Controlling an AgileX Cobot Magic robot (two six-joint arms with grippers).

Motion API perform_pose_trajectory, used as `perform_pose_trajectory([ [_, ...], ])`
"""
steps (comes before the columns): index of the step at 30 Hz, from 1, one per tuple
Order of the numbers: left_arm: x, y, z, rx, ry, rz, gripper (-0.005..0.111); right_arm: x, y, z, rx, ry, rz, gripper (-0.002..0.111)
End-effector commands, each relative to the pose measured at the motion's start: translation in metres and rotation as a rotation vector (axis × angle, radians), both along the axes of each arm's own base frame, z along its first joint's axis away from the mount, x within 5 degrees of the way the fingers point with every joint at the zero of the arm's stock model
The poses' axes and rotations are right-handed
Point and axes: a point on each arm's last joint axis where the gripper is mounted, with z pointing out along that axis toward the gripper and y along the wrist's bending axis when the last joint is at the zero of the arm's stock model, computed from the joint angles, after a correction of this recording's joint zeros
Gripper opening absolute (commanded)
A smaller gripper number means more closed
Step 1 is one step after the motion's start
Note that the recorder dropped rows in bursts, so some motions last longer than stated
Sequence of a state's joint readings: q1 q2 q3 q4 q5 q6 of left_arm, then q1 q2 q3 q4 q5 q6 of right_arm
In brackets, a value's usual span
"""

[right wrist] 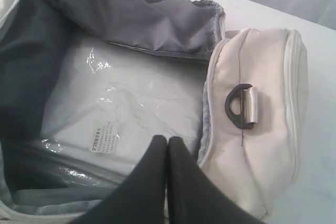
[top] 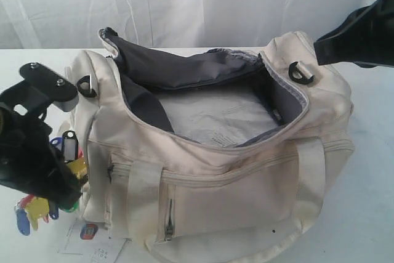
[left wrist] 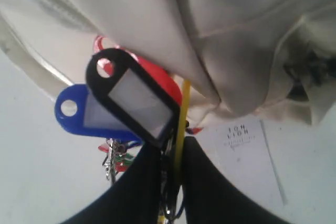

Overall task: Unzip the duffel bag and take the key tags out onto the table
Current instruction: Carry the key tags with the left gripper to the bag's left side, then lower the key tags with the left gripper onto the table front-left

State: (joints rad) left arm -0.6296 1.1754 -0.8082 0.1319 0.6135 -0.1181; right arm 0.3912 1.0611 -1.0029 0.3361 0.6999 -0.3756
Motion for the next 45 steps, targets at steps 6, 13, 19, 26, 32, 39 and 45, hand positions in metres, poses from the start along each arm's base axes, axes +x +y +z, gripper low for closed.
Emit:
perform_pose_trajectory([
  [6, 0.052, -0.038, -0.007, -0.047, -0.055, -0.009, 0.000, 0.000, -0.001, 0.001, 0.009, -0.018, -0.005, 0.000],
  [13, 0.082, -0.060, 0.005, -0.050, -0.095, -0.040, 0.000, 0.000, -0.001, 0.001, 0.010, -0.020, -0.006, 0.000],
  [19, 0.102, -0.074, 0.004, -0.050, -0.111, -0.057, 0.000, 0.000, -0.001, 0.001, 0.009, -0.021, -0.005, 0.000],
  [26, 0.120, -0.087, 0.016, -0.048, -0.156, -0.091, 0.000, 0.000, -0.001, 0.002, 0.013, -0.028, -0.009, 0.000],
  [32, 0.105, -0.075, 0.032, 0.078, 0.027, -0.075, 0.000, 0.001, -0.001, 0.002, 0.014, -0.030, -0.009, 0.000],
  [39, 0.064, -0.054, 0.043, 0.138, 0.225, -0.129, 0.000, 0.000, -0.001, 0.002, 0.013, -0.027, -0.008, 0.000],
  [45, 0.047, -0.044, 0.044, 0.110, 0.205, -0.144, 0.000, 0.000, -0.001, 0.002, 0.011, -0.023, -0.007, 0.000],
])
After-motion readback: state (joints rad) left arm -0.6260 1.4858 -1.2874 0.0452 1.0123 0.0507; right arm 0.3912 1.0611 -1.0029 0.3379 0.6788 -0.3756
